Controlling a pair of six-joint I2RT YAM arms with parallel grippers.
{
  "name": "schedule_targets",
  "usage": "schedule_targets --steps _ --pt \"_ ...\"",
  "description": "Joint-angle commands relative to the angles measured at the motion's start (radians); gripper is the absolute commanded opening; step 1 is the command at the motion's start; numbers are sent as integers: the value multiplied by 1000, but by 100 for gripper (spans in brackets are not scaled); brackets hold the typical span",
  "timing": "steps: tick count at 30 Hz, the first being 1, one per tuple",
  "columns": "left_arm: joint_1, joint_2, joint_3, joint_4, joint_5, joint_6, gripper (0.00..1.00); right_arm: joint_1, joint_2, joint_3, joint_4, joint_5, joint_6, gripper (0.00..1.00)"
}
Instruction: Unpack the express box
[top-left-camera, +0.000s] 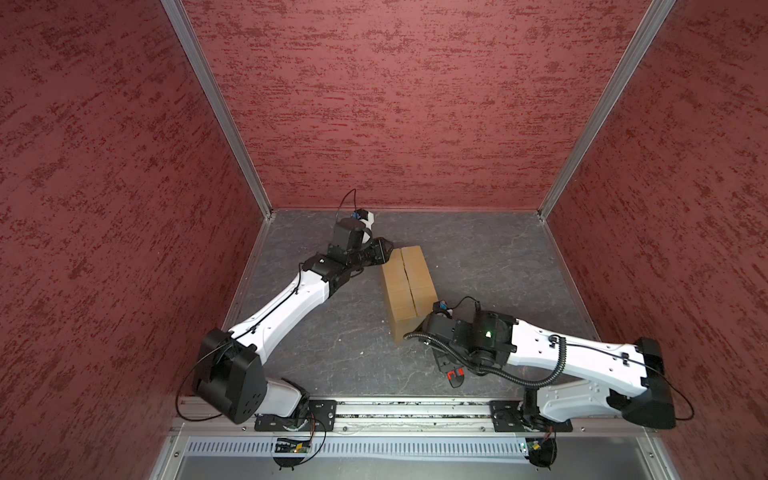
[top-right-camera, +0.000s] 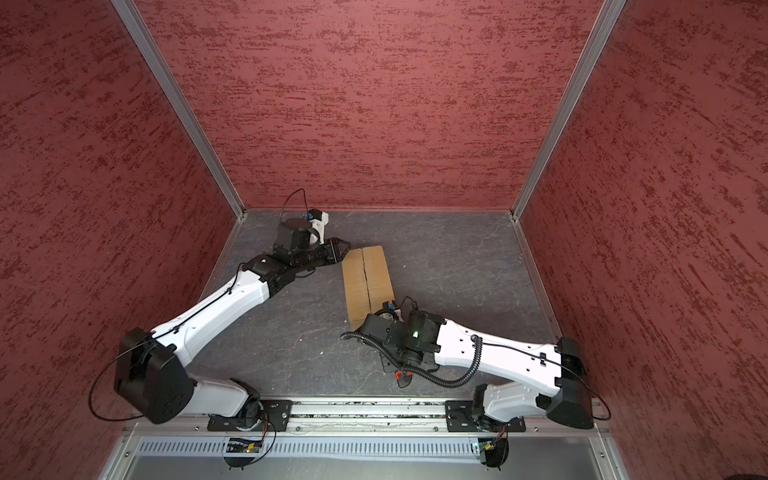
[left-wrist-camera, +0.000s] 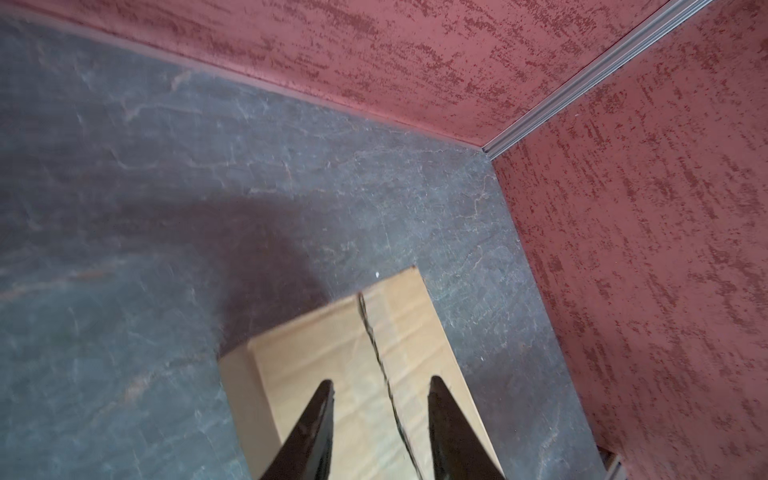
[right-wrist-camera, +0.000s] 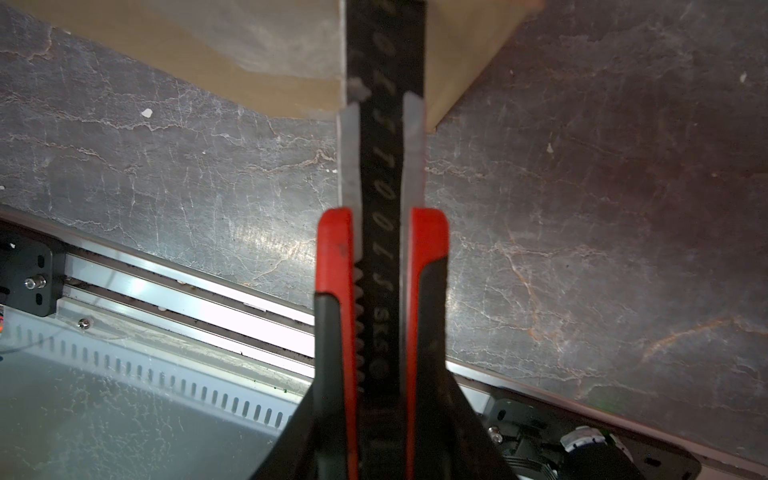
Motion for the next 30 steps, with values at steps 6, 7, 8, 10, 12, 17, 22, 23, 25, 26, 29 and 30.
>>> schedule_targets --steps 6,7,8,10,12,17,22,23,25,26,29,30 --pt "46 425 450 -197 76 212 36 -9 -1 29 26 4 -5 4" --pt "47 461 487 -213 83 221 36 -10 -1 29 28 4 -5 4" --pt "47 498 526 -233 88 229 35 -10 -2 28 28 4 -6 4" --pt "47 546 573 -262 91 244 35 -12 -2 25 32 4 -6 4" --pt "47 573 588 -273 84 254 35 -13 -5 18 38 2 -6 4" --pt "47 593 586 -285 98 264 34 -22 -6 9 49 -4 -14 4" --pt "37 583 560 -284 106 265 34 -29 -2 12 53 -7 -24 4" --pt "36 579 555 -282 106 265 34 -29 -1 12 52 -7 -24 4" --pt "33 575 544 -280 106 264 34 -32 -1 13 53 -7 -25 4" --pt "32 572 537 -279 107 262 34 -32 -1 14 52 -7 -28 4" --pt "30 566 523 -271 112 258 34 -35 1 17 50 -7 -31 4" --pt "29 566 520 -269 114 256 34 -35 2 18 50 -7 -33 4"
